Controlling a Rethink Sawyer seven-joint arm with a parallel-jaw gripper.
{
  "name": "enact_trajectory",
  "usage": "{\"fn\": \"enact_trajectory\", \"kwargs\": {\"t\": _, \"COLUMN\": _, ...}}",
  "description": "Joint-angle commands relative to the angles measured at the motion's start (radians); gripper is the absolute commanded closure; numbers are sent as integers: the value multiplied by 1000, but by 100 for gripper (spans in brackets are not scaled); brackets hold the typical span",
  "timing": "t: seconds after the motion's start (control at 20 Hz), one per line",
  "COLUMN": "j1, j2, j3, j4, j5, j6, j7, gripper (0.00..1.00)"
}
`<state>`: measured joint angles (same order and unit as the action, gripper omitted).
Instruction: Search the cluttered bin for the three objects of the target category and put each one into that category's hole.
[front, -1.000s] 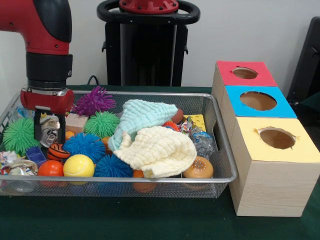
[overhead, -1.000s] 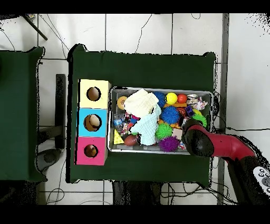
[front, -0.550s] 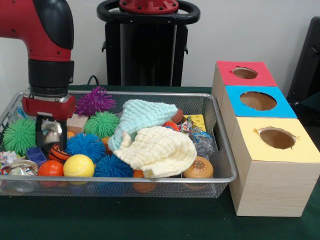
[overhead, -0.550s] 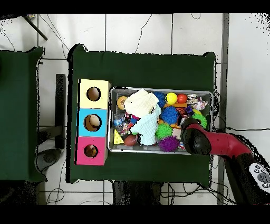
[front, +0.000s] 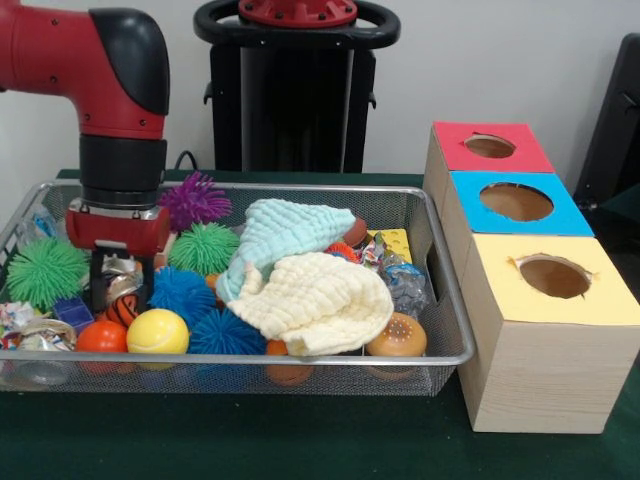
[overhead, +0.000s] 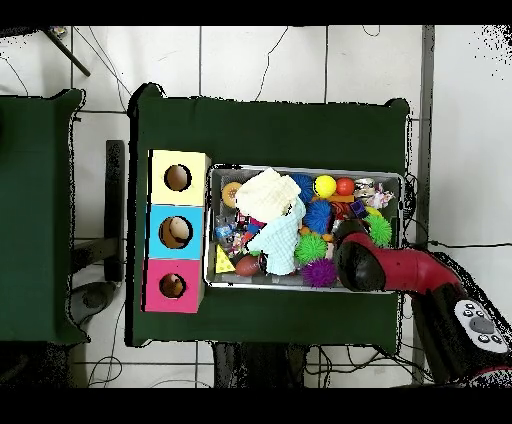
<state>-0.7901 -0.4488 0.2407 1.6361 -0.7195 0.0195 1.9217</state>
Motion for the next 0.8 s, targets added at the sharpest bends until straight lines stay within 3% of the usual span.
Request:
{"fn": "enact_trajectory", "kwargs": {"t": 0.05, "j1": 12, "j2": 73, "j3": -2, "j4": -35, "j5": -22, "j6": -29, "j7": 68, "gripper": 0}}
{"fn": "enact_trajectory", "kwargs": {"t": 0.75, "j1": -44, "j2": 62, "j3": 55, "j4": -4, "j5": -40, "j6": -44, "j7": 43, "gripper": 0}}
{"fn": "enact_trajectory", "kwargs": {"t": 0.8, "j1": -43, "j2": 61, "j3": 51, "j4": -3, "j5": -38, "j6": -50, "j7": 47, "gripper": 100}}
